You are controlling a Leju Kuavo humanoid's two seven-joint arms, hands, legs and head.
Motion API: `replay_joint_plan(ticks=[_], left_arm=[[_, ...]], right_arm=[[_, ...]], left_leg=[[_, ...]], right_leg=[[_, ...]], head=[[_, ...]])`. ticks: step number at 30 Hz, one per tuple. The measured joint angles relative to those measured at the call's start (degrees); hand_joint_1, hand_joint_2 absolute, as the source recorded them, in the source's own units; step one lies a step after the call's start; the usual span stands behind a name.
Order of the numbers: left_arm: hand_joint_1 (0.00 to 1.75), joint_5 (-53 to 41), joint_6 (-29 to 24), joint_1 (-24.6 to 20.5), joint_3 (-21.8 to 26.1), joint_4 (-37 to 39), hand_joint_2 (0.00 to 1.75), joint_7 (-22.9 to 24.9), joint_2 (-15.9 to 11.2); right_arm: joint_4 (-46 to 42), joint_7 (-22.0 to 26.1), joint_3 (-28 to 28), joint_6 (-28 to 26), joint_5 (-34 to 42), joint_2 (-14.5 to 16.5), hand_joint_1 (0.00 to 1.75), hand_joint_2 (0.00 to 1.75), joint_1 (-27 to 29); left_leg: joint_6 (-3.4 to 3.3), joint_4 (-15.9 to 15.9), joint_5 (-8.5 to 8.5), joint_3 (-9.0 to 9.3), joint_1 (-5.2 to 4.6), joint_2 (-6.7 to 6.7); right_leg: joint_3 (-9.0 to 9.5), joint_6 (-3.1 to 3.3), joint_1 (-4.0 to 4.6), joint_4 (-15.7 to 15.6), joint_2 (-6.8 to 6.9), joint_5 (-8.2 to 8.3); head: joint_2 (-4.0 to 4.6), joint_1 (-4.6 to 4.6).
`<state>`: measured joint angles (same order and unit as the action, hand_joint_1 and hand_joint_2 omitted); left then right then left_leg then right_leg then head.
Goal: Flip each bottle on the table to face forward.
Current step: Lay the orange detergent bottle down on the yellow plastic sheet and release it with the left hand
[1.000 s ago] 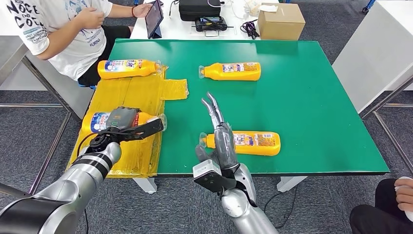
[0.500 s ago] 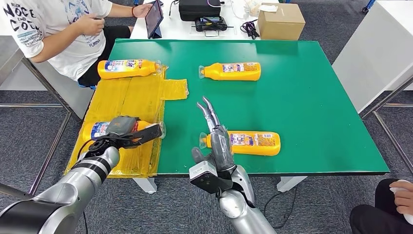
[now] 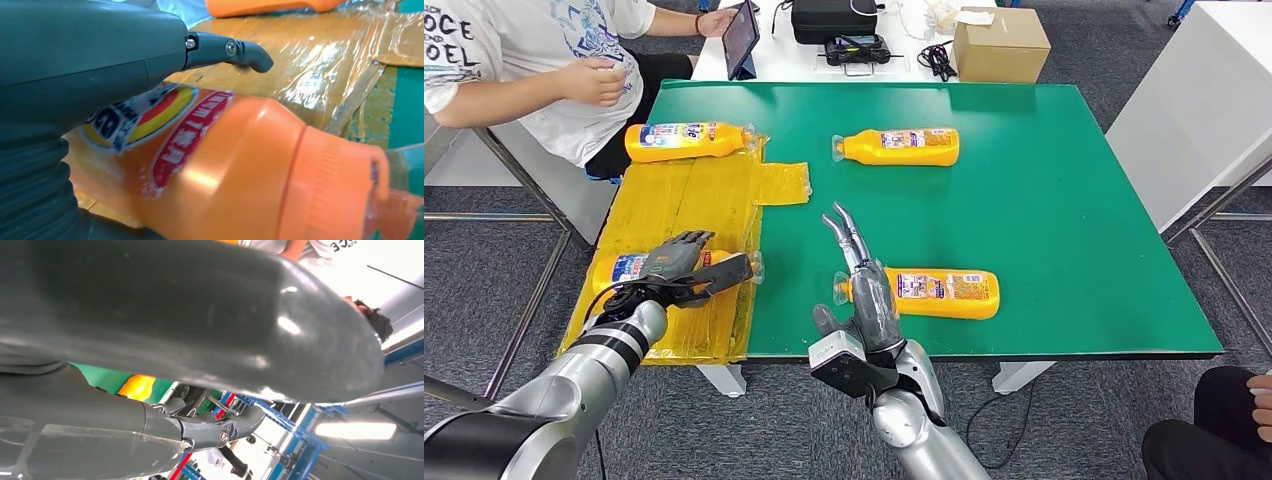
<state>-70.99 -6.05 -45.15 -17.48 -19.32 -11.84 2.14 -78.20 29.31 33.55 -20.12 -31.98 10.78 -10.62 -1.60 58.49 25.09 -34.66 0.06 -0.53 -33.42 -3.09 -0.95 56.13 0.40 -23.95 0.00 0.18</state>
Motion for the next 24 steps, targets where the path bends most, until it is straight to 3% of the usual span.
replay_joint_plan(ticks=[11,17,20,24], left_arm=[[0.0,11.05,13.3,-1.1,5.1,-0.03,0.0,-8.05,-0.23],[0.0,16.2,15.62,-0.96,9.14,-0.06,0.0,-11.66,0.11],[0.0,20.32,13.78,-0.08,11.02,-0.56,0.0,-15.91,0.66],[0.0,24.49,0.51,2.42,13.67,-2.85,0.0,-19.77,2.66]], right_arm=[[1.66,0.35,0.27,-0.17,1.02,0.07,0.0,0.0,-1.44],[3.0,0.51,0.86,-0.38,1.29,0.1,0.0,0.0,-2.15],[3.57,0.54,0.99,-0.64,1.43,0.11,0.0,0.0,-2.22],[4.29,0.07,1.22,-0.95,1.59,0.11,0.0,0.0,-2.1]], left_leg=[[0.0,-0.01,0.0,0.29,-0.01,-0.07],[0.01,-0.01,-0.04,0.33,-0.01,-0.07],[0.01,-0.01,-0.05,0.33,-0.01,-0.05],[0.01,-0.01,-0.04,0.29,-0.01,-0.04]], right_leg=[[0.3,0.01,-0.01,-0.01,0.06,-0.01],[0.35,0.02,-0.01,-0.01,0.06,-0.01],[0.33,0.01,-0.01,-0.01,0.05,0.0],[0.29,0.01,-0.01,-0.01,0.04,-0.01]], head=[[0.0,0.0],[0.0,-0.01],[0.0,-0.01],[0.0,-0.01]])
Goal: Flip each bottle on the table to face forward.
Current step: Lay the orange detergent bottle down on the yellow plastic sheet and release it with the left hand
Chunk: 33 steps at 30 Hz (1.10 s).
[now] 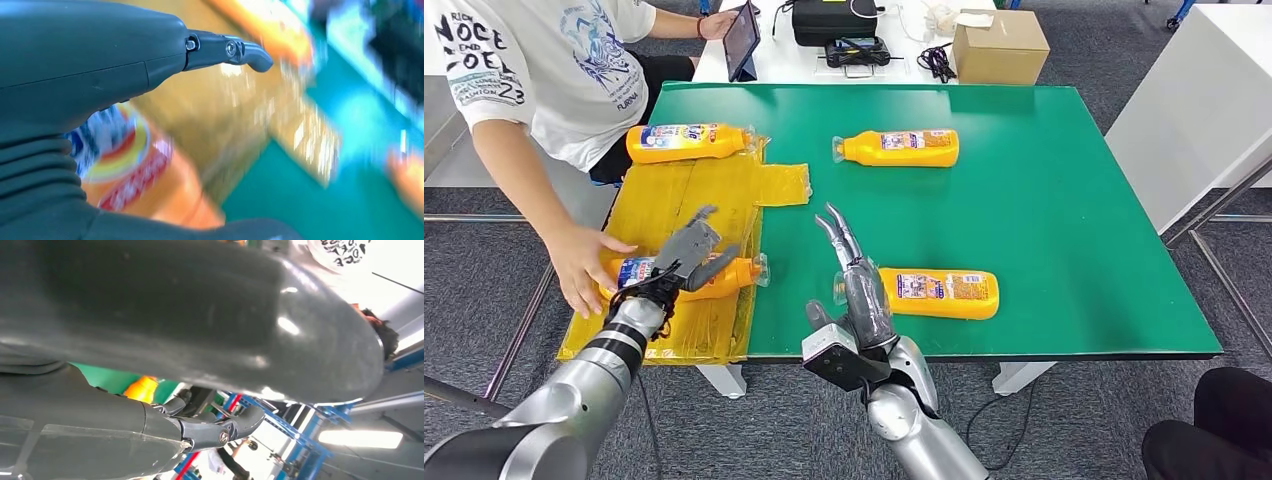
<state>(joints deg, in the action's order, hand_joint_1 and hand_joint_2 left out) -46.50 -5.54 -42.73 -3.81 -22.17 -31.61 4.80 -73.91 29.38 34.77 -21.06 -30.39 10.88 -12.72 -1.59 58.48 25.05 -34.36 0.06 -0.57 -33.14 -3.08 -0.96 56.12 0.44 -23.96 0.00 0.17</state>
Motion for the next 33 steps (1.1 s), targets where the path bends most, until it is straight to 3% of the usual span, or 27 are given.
replay_joint_plan(ticks=[3,6,8,11,13,15,16,18,20,26,33], left_arm=[[0.0,-5.39,-12.59,1.74,0.82,-2.27,0.0,-0.36,1.12],[0.0,-25.44,-30.65,5.28,2.84,-11.86,0.0,-0.1,2.55],[0.0,-36.62,-35.28,7.38,6.06,-20.03,0.0,-2.71,3.96],[0.0,-36.78,-35.27,10.42,10.91,-29.5,0.0,-7.16,6.66],[0.0,-28.98,-35.16,11.53,13.04,-32.82,0.0,-7.88,8.21],[0.0,-14.16,-34.31,11.84,14.1,-33.13,0.0,-8.14,9.14],[0.0,-4.6,-33.35,11.82,14.16,-32.22,0.0,-8.18,9.34],[0.0,14.54,-30.33,11.98,13.74,-29.61,0.87,-8.21,9.52],[0.0,26.26,-28.15,12.53,12.98,-27.59,1.75,-8.25,9.54],[0.0,28.03,-25.7,13.83,10.69,-24.45,1.75,-8.4,9.49],[0.0,28.3,-24.43,16.7,8.12,-23.43,1.75,-7.4,9.49]], right_arm=[[0.62,0.37,0.12,-0.26,-0.09,0.0,0.0,0.0,0.09],[1.2,0.4,0.55,-0.19,0.3,0.04,0.0,0.0,-0.07],[1.89,0.2,0.9,-0.35,0.77,0.14,0.0,0.0,-0.09],[3.1,0.33,1.17,-1.35,0.68,0.29,0.0,0.0,0.0],[3.5,-0.09,1.18,-2.34,-0.05,0.28,0.0,0.87,0.05],[3.59,-1.86,1.1,-3.75,-1.91,0.09,0.0,1.75,0.09],[3.54,-3.34,0.97,-4.3,-3.14,-0.14,0.0,1.75,0.09],[3.25,-6.64,0.15,-4.53,-5.4,-0.99,0.0,1.75,0.09],[2.93,-8.76,-1.34,-3.92,-6.96,-2.05,0.0,1.75,0.06],[3.05,-13.68,-5.97,-2.06,-11.24,-4.76,0.0,1.75,-0.93],[6.77,-17.9,-10.58,4.83,-14.39,-8.15,0.0,1.75,-5.02]], left_leg=[[0.0,0.0,0.0,-0.06,0.0,0.02],[0.0,0.0,0.01,-0.12,0.0,0.06],[0.0,0.0,0.01,-0.14,0.0,0.02],[0.01,0.0,0.02,-0.16,0.0,0.11],[0.02,0.0,0.02,-0.15,-0.01,0.12],[0.01,0.0,0.02,-0.14,-0.01,0.06],[0.01,0.0,0.02,-0.12,-0.01,0.04],[0.01,0.0,0.01,-0.1,-0.01,0.04],[0.0,0.01,0.0,-0.11,-0.01,0.05],[-0.01,0.02,0.01,-0.15,-0.1,0.06],[-0.01,0.02,0.01,-0.16,-0.11,0.05]], right_leg=[[-0.05,0.0,0.0,0.0,-0.01,0.0],[-0.14,0.0,0.0,0.0,-0.07,0.0],[-0.15,0.0,0.0,-0.01,-0.04,0.0],[-0.19,0.0,0.0,-0.01,-0.1,0.0],[-0.21,0.0,-0.01,-0.03,-0.12,0.0],[-0.21,0.0,0.0,-0.04,-0.09,0.0],[-0.19,0.0,0.0,-0.04,-0.07,0.0],[-0.16,0.0,0.0,-0.04,-0.07,0.0],[-0.16,-0.01,0.0,-0.03,-0.08,0.01],[-0.15,-0.03,-0.06,-0.03,-0.08,0.03],[-0.17,-0.03,-0.06,-0.04,-0.07,0.03]], head=[[0.0,0.0],[0.0,0.0],[0.0,0.01],[0.0,0.02],[0.0,0.01],[0.0,0.0],[0.0,-0.01],[0.0,0.0],[0.0,0.02],[0.0,0.0],[0.0,0.0]])
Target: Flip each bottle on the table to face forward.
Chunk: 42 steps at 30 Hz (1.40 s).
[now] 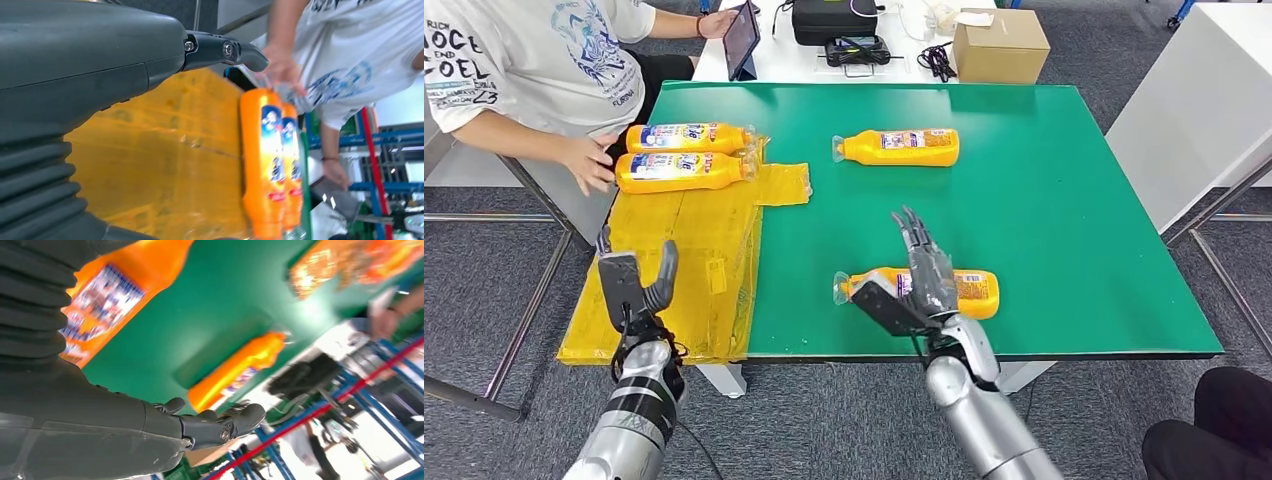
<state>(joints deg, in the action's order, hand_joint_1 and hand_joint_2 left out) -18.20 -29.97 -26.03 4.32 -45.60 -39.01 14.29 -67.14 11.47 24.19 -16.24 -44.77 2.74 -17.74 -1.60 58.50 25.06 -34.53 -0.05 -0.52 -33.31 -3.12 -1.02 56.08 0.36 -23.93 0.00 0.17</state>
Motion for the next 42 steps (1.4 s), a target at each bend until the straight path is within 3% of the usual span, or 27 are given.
replay_joint_plan(ticks=[16,28,35,42], left_arm=[[0.0,0.36,2.43,1.07,-4.09,1.02,1.75,-0.31,0.42],[0.0,0.19,2.78,-0.08,-5.22,3.17,1.75,-0.92,0.5],[0.0,0.48,3.12,-1.01,-5.89,4.97,1.75,-1.08,0.5],[0.0,0.96,2.92,-1.29,-6.13,5.81,1.75,-1.1,0.5]], right_arm=[[10.18,-1.49,0.47,8.39,-2.33,-0.75,0.0,1.75,-8.65],[17.07,3.1,4.69,21.97,7.2,-1.43,0.0,1.75,-14.07],[18.66,4.9,7.9,27.16,12.49,-4.14,0.0,1.75,-16.36],[15.16,3.44,12.85,29.14,17.3,-10.94,0.0,1.75,-17.36]], left_leg=[[0.0,0.0,-0.01,0.0,0.01,0.0],[-0.01,0.01,-0.02,0.01,0.01,0.0],[-0.02,0.03,-0.02,0.0,0.0,-0.01],[-0.02,0.04,-0.02,-0.02,-0.02,-0.04]], right_leg=[[0.0,-0.01,0.0,0.02,0.0,0.01],[0.0,-0.01,0.01,0.02,0.0,0.01],[0.0,-0.02,0.0,0.02,0.0,0.02],[0.01,-0.05,-0.01,0.01,0.02,0.03]], head=[[0.0,0.01],[0.0,0.01],[0.0,0.01],[0.0,-0.01]])
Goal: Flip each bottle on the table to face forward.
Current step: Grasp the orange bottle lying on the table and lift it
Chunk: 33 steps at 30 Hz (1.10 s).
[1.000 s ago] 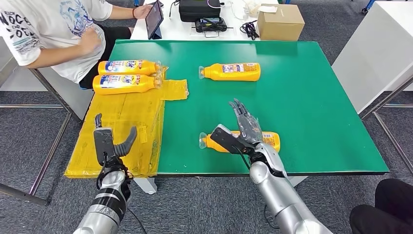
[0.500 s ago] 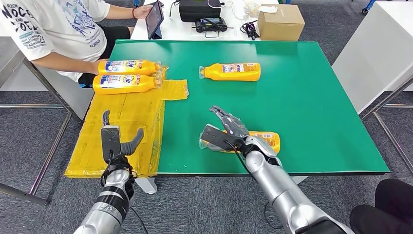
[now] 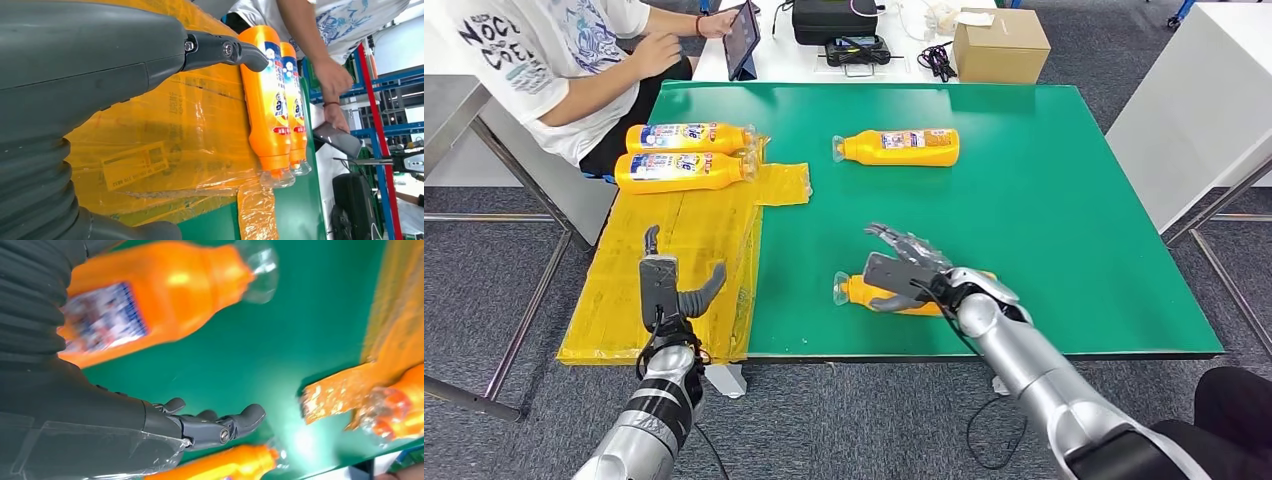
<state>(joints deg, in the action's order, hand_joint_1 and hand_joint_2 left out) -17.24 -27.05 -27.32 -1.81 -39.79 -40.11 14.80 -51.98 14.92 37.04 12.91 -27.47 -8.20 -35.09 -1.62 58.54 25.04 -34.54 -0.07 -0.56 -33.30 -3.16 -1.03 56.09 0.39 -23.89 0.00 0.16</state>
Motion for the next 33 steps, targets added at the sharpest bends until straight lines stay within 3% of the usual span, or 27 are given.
replay_joint_plan(ticks=[5,9,33], left_arm=[[0.0,0.36,0.05,0.01,-0.03,0.32,1.75,0.0,-0.02],[0.0,0.39,0.08,0.0,-0.22,0.46,1.75,-0.02,-0.02],[0.0,0.37,0.71,-0.6,-1.87,1.71,1.75,0.28,0.61]], right_arm=[[-5.23,-1.78,2.68,1.03,1.16,-5.72,0.0,1.75,0.08],[-7.94,-2.21,4.08,1.1,1.23,-8.42,0.0,1.75,0.35],[-13.2,-5.1,10.51,2.79,3.71,-16.29,0.0,1.75,3.08]], left_leg=[[0.0,0.0,0.0,-0.01,-0.02,0.01],[0.0,0.0,0.0,0.0,-0.01,0.03],[-0.01,0.01,0.0,0.01,-0.02,0.03]], right_leg=[[0.0,-0.01,-0.01,0.0,0.0,0.0],[-0.01,-0.01,-0.01,0.0,-0.01,0.01],[-0.01,-0.03,-0.01,-0.01,-0.01,0.02]], head=[[0.0,0.01],[0.0,0.0],[0.0,-0.01]])
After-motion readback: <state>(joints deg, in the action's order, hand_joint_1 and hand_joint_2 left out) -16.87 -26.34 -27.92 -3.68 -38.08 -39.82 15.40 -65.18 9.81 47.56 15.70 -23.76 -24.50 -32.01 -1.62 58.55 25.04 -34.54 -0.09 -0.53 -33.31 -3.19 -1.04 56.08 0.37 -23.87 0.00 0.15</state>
